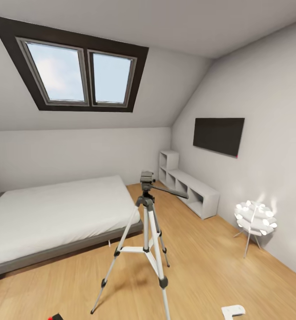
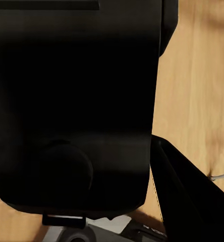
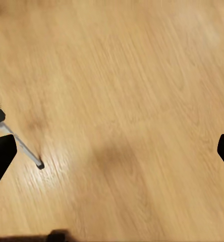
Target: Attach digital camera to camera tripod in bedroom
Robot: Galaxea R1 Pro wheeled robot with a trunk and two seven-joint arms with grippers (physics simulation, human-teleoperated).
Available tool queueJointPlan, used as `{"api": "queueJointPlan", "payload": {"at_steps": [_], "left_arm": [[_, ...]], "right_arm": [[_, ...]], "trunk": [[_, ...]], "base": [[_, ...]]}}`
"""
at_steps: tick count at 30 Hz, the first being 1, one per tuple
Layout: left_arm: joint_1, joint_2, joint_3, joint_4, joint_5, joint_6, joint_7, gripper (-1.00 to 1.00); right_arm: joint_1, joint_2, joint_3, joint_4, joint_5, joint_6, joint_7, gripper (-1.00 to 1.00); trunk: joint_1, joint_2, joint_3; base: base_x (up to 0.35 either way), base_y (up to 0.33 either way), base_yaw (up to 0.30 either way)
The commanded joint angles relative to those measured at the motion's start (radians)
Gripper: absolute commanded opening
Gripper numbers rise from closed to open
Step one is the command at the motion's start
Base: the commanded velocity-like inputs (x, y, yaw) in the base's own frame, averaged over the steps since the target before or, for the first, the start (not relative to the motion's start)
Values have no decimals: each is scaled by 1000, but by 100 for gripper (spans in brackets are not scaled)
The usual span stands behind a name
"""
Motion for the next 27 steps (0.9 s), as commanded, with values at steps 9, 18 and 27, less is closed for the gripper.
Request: {"api": "queueJointPlan", "payload": {"at_steps": [9, 18, 27], "left_arm": [[0, 2, -8, 1, 8, -50, 2, -100], [0, 2, -8, 1, 8, -50, -3, -100], [0, 3, -7, 0, 8, -49, -3, -100]], "right_arm": [[0, -1, -1, 1, 8, 9, -7, 100], [0, -1, -2, 6, 8, 11, -13, 100], [0, -1, -1, 7, 10, 5, -11, 100]], "trunk": [[1, -1, 1], [1, -1, 7], [1, -1, 10]], "base": [[241, 0, -23], [16, 0, -201], [1, 20, -115]]}}
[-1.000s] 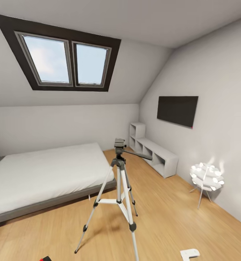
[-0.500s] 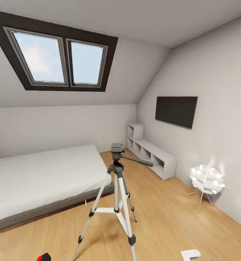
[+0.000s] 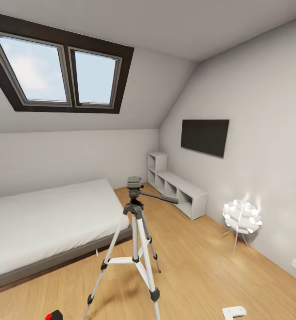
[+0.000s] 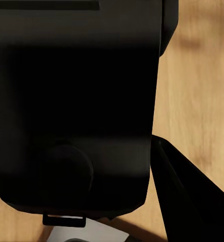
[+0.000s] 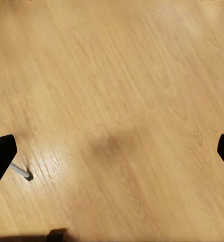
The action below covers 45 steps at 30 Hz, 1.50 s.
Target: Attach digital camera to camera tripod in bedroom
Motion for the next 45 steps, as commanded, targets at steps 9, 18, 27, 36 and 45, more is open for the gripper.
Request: {"api": "queueJointPlan", "payload": {"at_steps": [9, 18, 27, 36, 45], "left_arm": [[0, 0, -7, -2, 6, 5, 6, -100], [0, 0, -6, -1, 7, 5, 6, -100], [0, 0, -8, -5, 6, 4, 5, -100], [0, 1, -8, -4, 6, 2, 6, -100], [0, 0, -7, -3, 6, 1, 6, -100]], "right_arm": [[0, 0, 2, -1, 17, 3, 8, 100], [0, 0, 3, -1, 16, 3, 9, 100], [0, -1, 2, 0, 16, 3, 8, 100], [0, 0, 2, 13, 11, 1, 6, 100], [0, -1, 3, 32, 11, 3, 3, 100]], "trunk": [[0, -1, 0], [0, -1, 0], [0, -1, 0], [0, -1, 0], [0, -1, 0]], "base": [[0, 16, -5], [0, 0, 0], [15, 53, 0], [81, 240, 0], [10, 22, -167]]}}
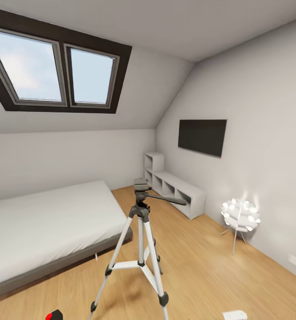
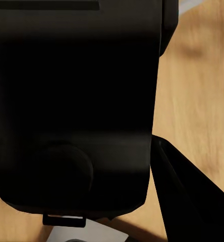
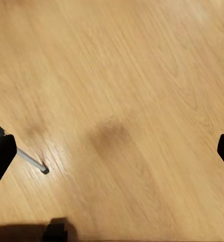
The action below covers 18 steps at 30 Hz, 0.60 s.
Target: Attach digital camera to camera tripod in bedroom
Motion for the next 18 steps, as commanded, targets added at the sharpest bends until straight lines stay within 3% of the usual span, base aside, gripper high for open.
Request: {"api": "queueJointPlan", "payload": {"at_steps": [1, 9, 18], "left_arm": [[0, 1, -7, -3, 6, 3, 6, -100], [0, 2, -7, -3, 6, 3, 6, -100], [0, 3, -7, -2, 6, 4, 6, -100]], "right_arm": [[0, 0, 1, 0, 10, 4, -3, 100], [0, -1, 1, 2, 11, 3, -4, 100], [0, -1, 1, 3, 24, 3, 0, 100]], "trunk": [[0, -1, 0], [0, -1, 0], [0, -1, 0]], "base": [[1, 2, -234], [0, 1, -212], [0, 0, -33]]}}
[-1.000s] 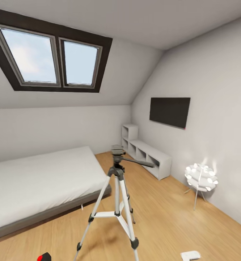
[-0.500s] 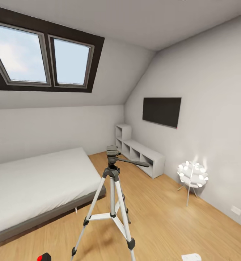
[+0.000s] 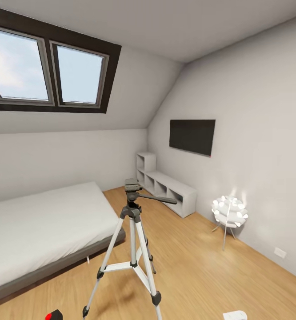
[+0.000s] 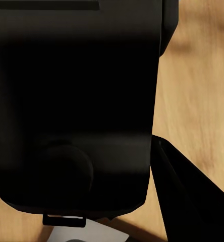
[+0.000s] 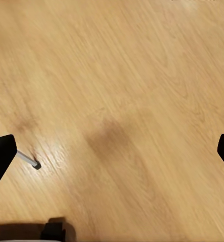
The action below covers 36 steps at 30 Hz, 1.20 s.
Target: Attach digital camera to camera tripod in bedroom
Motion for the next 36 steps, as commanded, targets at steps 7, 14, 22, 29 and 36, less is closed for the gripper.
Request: {"api": "queueJointPlan", "payload": {"at_steps": [7, 14, 22, 29, 36], "left_arm": [[0, 1, -7, -2, 6, 3, 6, -100], [0, 0, -6, -1, 6, 3, 7, -100], [0, 1, -7, -1, 6, 3, 6, -100], [0, 0, -7, -2, 6, 4, 6, -100], [0, 0, -7, -2, 6, 3, 6, -100]], "right_arm": [[0, 1, 1, -1, 11, 3, -8, 100], [0, 1, 5, -1, 12, 9, -23, 100], [-102, 24, 3, -102, 9, 119, -29, 100], [-298, 100, 3, -98, 3, 192, -7, 100], [-374, 186, 2, -113, 5, 202, 71, 100]], "trunk": [[0, -1, 0], [0, -1, 0], [0, -1, 0], [0, -1, 0], [0, -1, 0]], "base": [[0, 0, 0], [0, 0, 0], [0, 0, 0], [0, 0, 0], [0, 0, 0]]}}
